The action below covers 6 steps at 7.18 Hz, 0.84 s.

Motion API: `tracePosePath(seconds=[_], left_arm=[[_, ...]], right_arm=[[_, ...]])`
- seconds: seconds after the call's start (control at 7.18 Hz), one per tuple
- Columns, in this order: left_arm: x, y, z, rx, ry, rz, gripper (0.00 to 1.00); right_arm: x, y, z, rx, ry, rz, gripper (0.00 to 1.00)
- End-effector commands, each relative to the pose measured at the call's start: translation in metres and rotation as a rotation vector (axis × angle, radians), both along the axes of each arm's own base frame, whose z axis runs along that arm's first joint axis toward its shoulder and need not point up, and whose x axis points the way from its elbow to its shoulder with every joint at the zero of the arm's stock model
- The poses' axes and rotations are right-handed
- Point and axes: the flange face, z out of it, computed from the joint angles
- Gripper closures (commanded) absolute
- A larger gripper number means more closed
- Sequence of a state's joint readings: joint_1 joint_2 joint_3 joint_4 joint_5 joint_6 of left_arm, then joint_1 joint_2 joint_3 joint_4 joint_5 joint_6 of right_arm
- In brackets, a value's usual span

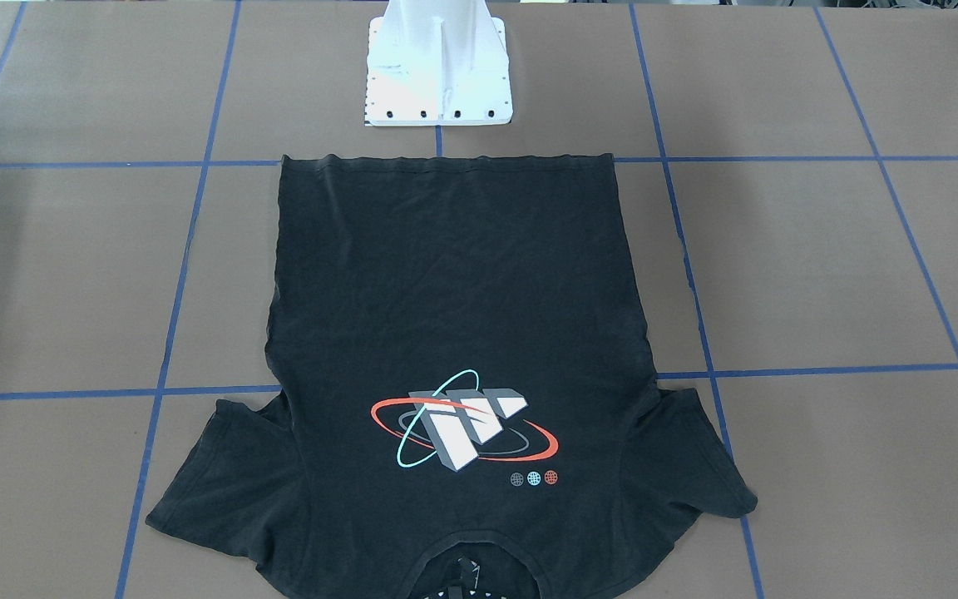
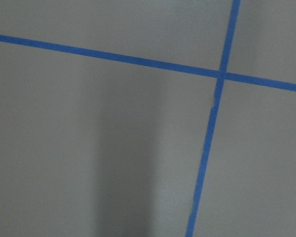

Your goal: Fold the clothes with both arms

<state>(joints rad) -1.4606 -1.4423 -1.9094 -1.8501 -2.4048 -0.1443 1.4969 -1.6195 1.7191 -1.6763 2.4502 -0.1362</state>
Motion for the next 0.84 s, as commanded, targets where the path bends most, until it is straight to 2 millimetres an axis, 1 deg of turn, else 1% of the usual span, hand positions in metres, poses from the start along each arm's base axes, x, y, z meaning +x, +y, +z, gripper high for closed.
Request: tracePosePath(seconds=[0.0,0.14,0.28,0.42,0.56,0.7], left_arm=[[0.003,0.004,-0.016,0.008,0.04,0.009,0.0],[0.003,0.004,-0.016,0.009,0.039,0.01,0.0],[0.003,0.004,-0.016,0.008,0.041,0.01,0.0],[0.003,0.004,-0.016,0.005,0.042,0.006,0.0],[0.003,0.004,-0.019,0.008,0.042,0.005,0.0],[0.002,0.004,-0.024,0.014,0.041,-0.001,0.0]], right_arm=[[-0.062,-0.049,-0.037,-0.009,-0.051,0.031,0.0],[-0.105,-0.099,-0.058,-0.071,-0.065,0.099,0.0],[-0.143,-0.142,-0.071,-0.072,-0.076,0.121,0.0],[-0.173,-0.188,-0.089,-0.065,-0.082,0.141,0.01],[-0.206,-0.215,-0.115,-0.036,-0.033,0.208,0.01],[-0.259,-0.22,-0.14,-0.041,0.018,0.328,0.03]])
